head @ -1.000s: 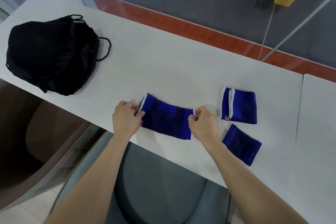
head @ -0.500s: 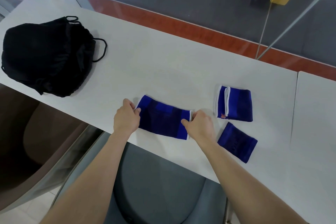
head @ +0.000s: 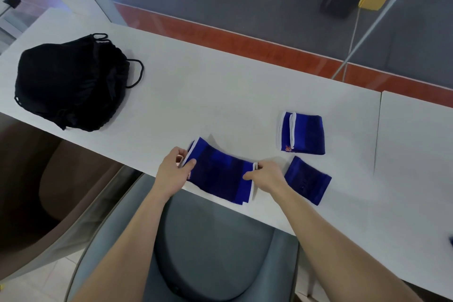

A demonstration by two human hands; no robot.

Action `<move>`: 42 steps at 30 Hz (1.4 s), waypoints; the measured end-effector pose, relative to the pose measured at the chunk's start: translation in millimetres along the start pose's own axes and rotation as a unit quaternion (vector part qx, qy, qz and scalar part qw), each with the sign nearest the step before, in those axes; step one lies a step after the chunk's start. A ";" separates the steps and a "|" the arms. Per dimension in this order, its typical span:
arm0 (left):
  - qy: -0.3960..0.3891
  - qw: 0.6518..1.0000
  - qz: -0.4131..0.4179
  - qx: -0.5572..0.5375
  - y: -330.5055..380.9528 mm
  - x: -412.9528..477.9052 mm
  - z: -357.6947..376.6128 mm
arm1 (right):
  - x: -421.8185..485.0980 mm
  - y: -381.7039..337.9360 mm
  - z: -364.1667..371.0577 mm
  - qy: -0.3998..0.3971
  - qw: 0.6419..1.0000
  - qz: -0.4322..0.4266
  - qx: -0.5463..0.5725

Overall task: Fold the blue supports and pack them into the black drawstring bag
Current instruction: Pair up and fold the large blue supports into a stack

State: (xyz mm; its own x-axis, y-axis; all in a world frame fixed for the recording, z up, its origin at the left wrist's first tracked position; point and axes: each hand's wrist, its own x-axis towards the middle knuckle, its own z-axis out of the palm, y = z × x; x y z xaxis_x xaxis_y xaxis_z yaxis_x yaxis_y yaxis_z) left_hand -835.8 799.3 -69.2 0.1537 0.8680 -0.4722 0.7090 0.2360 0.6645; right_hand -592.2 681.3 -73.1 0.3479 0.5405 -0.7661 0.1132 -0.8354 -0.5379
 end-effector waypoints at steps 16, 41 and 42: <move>-0.103 0.980 -0.014 -0.169 98.3 -114.5 10.6 | -106.7 69.1 -93.9 -0.087 0.938 -0.009 0.334; -0.084 0.986 0.140 -0.021 192.9 -216.2 116.6 | -160.8 107.9 -178.3 -0.104 0.887 -0.161 0.420; -0.134 0.985 0.085 -0.072 193.2 -214.9 115.8 | -161.1 106.7 -181.5 -0.122 0.881 -0.163 0.428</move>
State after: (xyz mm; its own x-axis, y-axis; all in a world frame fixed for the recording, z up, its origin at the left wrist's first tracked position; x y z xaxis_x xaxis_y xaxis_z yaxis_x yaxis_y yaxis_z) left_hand -652.2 607.8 93.6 0.4517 0.7585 -0.4697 0.5549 0.1734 0.8137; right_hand -467.3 486.9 56.7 0.2052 0.8300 -0.5186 -0.6086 -0.3068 -0.7318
